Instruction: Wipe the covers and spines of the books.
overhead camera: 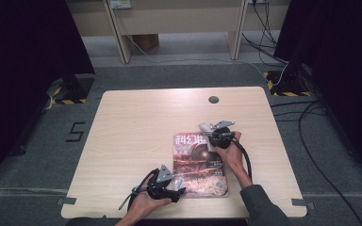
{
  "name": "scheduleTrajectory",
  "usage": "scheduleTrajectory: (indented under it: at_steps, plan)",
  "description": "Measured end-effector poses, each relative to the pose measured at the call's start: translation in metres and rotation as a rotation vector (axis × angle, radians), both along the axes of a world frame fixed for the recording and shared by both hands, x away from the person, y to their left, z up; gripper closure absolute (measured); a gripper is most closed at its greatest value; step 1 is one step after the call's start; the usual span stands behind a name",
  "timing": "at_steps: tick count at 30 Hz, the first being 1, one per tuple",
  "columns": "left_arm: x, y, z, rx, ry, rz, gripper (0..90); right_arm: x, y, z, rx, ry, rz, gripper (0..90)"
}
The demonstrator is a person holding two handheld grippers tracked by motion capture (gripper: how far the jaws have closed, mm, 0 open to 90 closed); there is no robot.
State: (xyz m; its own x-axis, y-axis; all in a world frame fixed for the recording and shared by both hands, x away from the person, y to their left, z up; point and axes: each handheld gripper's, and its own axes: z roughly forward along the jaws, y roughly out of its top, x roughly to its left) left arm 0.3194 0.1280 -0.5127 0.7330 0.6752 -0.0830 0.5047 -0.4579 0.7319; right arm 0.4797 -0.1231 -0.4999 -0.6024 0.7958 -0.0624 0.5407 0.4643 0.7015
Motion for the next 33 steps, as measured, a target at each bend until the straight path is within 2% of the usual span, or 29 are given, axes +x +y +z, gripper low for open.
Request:
scheduleTrajectory:
  at_steps: [4, 6, 8, 12, 14, 16, 24, 33]
  plan:
    - [-0.001, 0.0, 0.0, -0.001, 0.001, 0.0, 27.6, -0.002, 0.01, 0.001, -0.014, 0.0, 0.035, 78.6]
    - [-0.002, 0.001, 0.0, -0.004, 0.002, 0.0, 27.5, -0.001, 0.007, 0.0, 0.006, 0.008, 0.021, 78.5]
    - [-0.002, 0.001, 0.0, -0.003, 0.001, 0.0, 27.5, 0.002, 0.003, 0.0, -0.001, -0.002, -0.002, 78.5]
    - [-0.002, 0.001, 0.0, -0.003, 0.002, 0.0, 27.5, 0.004, 0.001, -0.001, 0.016, 0.006, -0.025, 78.5]
    - [-0.002, 0.001, 0.0, -0.003, 0.001, 0.001, 27.6, 0.004, 0.004, 0.0, -0.001, 0.001, -0.02, 78.6]
    - [-0.002, 0.001, 0.0, -0.004, 0.003, 0.0, 27.5, 0.006, 0.01, 0.0, 0.012, 0.01, -0.015, 78.6]
    - [-0.002, 0.001, 0.0, -0.004, 0.003, 0.002, 27.6, 0.009, 0.044, 0.0, 0.008, 0.021, 0.062, 78.5]
    - [-0.002, 0.001, 0.0, -0.003, 0.005, -0.001, 27.4, 0.017, 0.057, 0.001, 0.0, 0.023, 0.048, 78.4]
